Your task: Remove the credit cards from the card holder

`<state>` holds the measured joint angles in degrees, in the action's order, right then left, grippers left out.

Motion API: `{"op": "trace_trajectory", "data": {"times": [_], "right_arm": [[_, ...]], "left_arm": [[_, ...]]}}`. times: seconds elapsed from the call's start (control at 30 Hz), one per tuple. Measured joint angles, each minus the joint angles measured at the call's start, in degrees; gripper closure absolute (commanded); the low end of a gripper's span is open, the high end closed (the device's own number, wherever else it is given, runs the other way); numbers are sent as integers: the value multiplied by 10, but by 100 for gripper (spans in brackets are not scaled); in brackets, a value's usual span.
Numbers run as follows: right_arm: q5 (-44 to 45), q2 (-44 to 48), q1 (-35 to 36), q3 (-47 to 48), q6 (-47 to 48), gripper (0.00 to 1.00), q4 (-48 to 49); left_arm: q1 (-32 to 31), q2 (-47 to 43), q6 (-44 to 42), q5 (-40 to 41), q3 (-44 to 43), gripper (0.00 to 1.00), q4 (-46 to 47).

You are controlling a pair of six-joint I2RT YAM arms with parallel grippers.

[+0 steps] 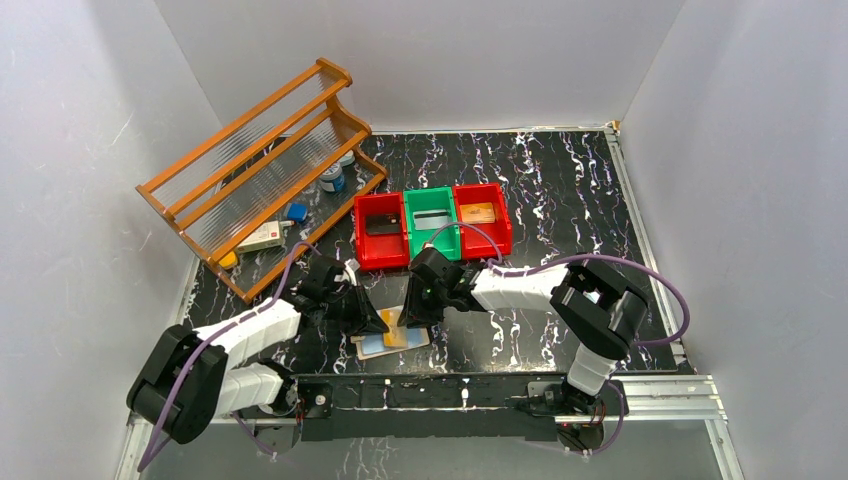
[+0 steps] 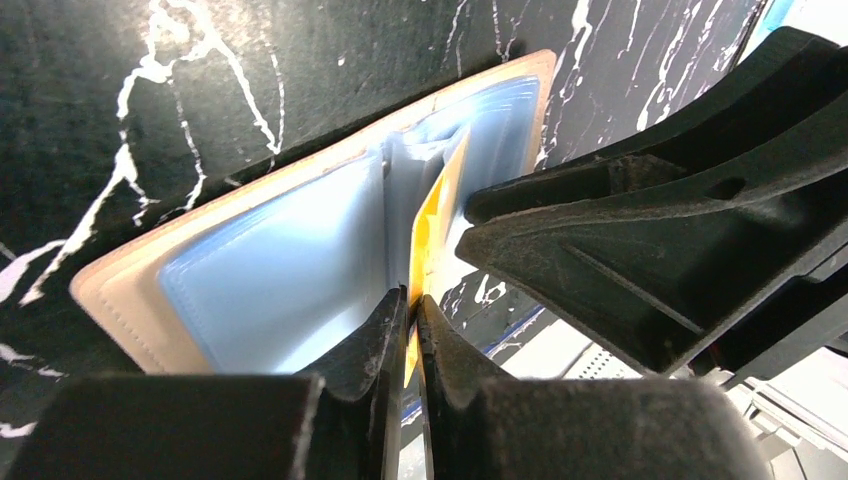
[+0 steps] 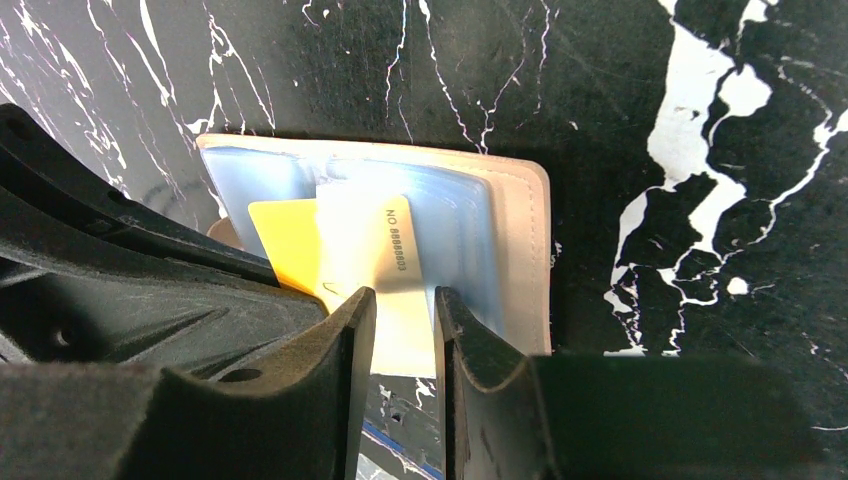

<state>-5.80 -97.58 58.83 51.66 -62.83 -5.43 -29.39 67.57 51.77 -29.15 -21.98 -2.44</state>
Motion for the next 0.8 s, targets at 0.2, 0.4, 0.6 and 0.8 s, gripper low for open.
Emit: {"op": "trace_trajectory", "data": {"times": [0.2,0.4,0.6,0.8], "right_arm": [[-2,0,-2,0,0,63,0],[-3,0,-3,-1,1,61,3],[-4,14,-3,-12,20,60,17],[-17,35,-4,-16,31,60,54]], "left_arm": [[0,-17,-15,24,0,93,-39],[0,-23,-19,32,0,93,-50],[0,-23,-19,30,0,92,-49],[0,-23,-19,30,0,92,-49]]}}
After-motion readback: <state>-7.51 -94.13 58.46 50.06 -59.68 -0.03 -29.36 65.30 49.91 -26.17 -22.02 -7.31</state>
